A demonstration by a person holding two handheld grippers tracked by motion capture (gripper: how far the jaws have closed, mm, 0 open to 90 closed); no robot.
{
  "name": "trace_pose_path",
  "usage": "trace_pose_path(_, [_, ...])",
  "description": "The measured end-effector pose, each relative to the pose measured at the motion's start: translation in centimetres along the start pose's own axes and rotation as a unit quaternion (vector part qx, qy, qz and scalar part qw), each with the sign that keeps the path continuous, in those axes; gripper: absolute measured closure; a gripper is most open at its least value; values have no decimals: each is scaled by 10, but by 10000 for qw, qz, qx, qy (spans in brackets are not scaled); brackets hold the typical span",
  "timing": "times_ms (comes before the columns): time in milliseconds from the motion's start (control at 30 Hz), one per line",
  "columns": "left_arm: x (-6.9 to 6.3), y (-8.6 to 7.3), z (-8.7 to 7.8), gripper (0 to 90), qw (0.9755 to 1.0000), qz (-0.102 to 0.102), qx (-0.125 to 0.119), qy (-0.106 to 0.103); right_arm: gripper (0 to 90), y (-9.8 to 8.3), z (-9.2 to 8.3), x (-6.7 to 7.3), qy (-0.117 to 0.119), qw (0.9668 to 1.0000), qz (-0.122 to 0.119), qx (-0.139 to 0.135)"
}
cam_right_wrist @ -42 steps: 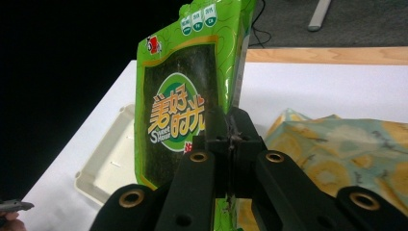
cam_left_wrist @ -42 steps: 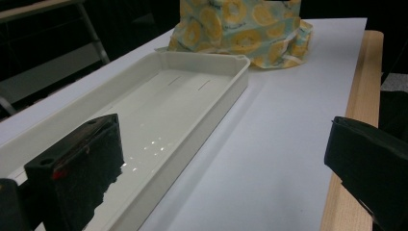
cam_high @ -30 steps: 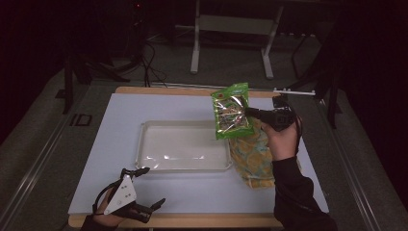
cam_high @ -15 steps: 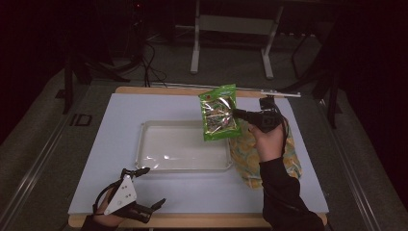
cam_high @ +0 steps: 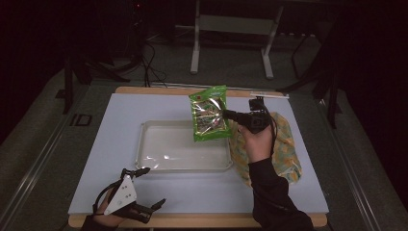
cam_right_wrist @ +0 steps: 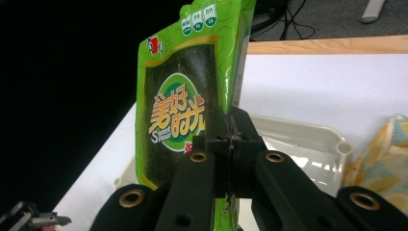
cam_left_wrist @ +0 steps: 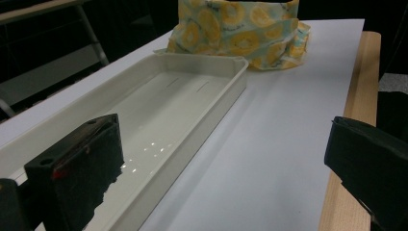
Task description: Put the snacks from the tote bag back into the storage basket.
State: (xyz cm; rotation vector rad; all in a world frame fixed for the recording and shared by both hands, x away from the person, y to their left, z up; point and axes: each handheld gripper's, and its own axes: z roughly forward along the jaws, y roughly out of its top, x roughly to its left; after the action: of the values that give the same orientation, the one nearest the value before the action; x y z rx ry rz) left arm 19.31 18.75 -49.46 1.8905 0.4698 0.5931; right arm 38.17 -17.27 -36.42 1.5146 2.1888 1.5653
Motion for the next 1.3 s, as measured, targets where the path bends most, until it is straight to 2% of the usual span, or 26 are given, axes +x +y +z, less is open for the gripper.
trace_pose_path(633, [0,0,0,5,10000,11,2,-7,889,-15,21,0,38,9997,228,-32])
trace_pose_path(867, [0,0,0,6,10000,10,-2,-9,890,-27,31,-4,147,9991,402,41])
trace_pose_path(1300, [0,0,0,5,10000,35,4,-16,889,-51,48,-12,154,9977,612,263])
